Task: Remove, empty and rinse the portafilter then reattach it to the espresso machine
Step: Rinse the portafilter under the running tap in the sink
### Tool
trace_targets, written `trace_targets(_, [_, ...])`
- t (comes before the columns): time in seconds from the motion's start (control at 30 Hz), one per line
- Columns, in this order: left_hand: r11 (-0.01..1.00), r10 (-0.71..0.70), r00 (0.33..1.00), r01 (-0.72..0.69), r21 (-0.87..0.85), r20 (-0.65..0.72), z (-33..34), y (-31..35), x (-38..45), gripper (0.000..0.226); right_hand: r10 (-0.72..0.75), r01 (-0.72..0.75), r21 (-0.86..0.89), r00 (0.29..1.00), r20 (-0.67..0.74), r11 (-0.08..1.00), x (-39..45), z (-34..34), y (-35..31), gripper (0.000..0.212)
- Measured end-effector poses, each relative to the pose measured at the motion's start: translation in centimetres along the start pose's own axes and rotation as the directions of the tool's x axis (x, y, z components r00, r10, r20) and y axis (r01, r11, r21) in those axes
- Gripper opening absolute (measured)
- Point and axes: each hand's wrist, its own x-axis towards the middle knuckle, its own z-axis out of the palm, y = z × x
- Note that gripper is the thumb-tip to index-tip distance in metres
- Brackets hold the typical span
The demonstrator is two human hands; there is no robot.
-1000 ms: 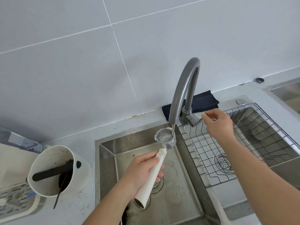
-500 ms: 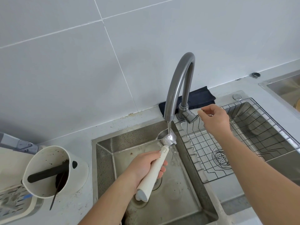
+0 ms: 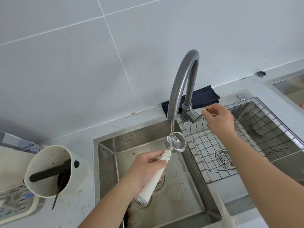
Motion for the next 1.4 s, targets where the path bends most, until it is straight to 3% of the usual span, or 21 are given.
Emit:
trace_targets(0.3, [0.945,0.187,0.98,-0.162,0.285,-0.061,-0.4,0.0,-0.1,0.046,0.0,0.0,0.017,1.0,0.003,1.0,0.1,0.0,0.0,0.007])
trace_targets(0.5, [0.915,0.221,0.973,-0.183,0.359,-0.066,0.0,1.1,0.5,0.044,-0.005,0.005,0.031,1.0,0.003,0.999,0.1,0.0,0.3,0.008])
trace_targets(1.1, [0.996,0.02,0.994,-0.01,0.088,-0.109,-1.9,-0.1,1.3,0.032,-0.01,0.01,0.006,1.0,-0.006,1.0,0.1,0.1,0.3,0.01])
trace_targets(1.4, [0.858,0.276,0.95,-0.174,0.483,-0.147,-3.0,-0.3,1.0,0.041,-0.017,0.017,-0.003,1.0,-0.022,1.0,0.1,0.2,0.2,0.012])
